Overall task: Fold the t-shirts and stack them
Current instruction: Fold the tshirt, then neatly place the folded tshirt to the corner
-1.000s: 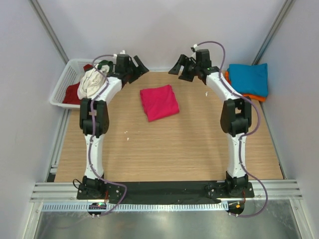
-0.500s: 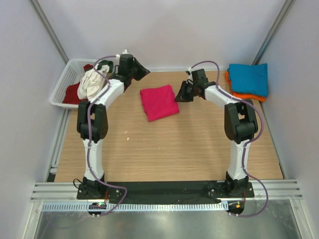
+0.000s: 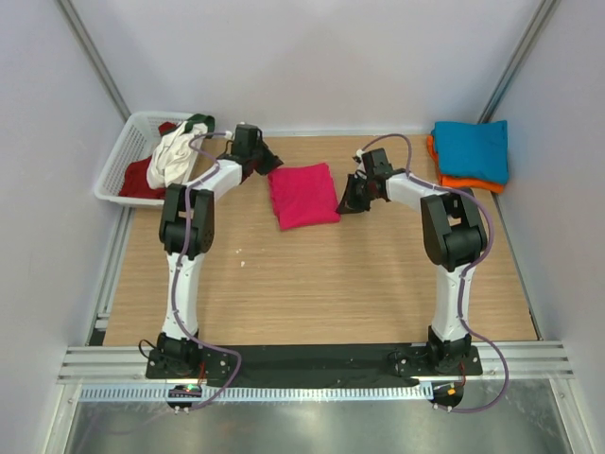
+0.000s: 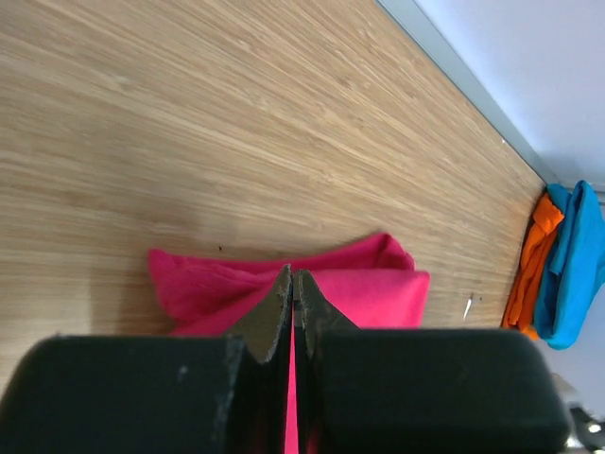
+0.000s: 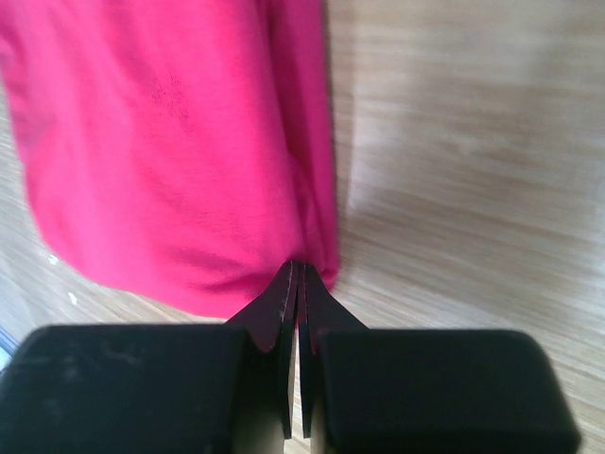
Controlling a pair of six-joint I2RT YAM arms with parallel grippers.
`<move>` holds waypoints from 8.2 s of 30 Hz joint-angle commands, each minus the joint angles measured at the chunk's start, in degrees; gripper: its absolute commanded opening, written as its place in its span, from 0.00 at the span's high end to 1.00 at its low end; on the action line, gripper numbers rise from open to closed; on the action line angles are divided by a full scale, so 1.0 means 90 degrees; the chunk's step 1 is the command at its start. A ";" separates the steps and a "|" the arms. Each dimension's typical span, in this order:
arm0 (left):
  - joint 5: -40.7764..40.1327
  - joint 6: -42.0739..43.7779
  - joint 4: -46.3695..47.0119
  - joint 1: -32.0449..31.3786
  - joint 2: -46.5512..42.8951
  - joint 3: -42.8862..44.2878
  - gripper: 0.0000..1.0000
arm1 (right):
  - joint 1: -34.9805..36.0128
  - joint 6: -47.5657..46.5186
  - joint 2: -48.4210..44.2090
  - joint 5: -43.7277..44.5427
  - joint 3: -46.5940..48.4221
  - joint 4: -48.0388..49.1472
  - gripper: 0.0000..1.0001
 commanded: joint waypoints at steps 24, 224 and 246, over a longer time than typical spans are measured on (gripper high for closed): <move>-0.0130 0.2801 -0.2546 0.0385 -0.1993 0.1030 0.13 | 0.0099 0.0031 -0.1027 0.1389 0.2469 -0.1399 0.00; -0.0990 0.3006 -0.1951 0.1665 -0.9084 -0.5272 0.00 | -0.3583 0.0469 -0.7265 0.0842 -0.4362 0.0954 0.00; -0.1245 0.3152 -0.1941 0.1508 -1.0345 -0.6466 0.00 | -0.3583 0.0734 -0.7991 0.1233 -0.5012 0.0799 0.00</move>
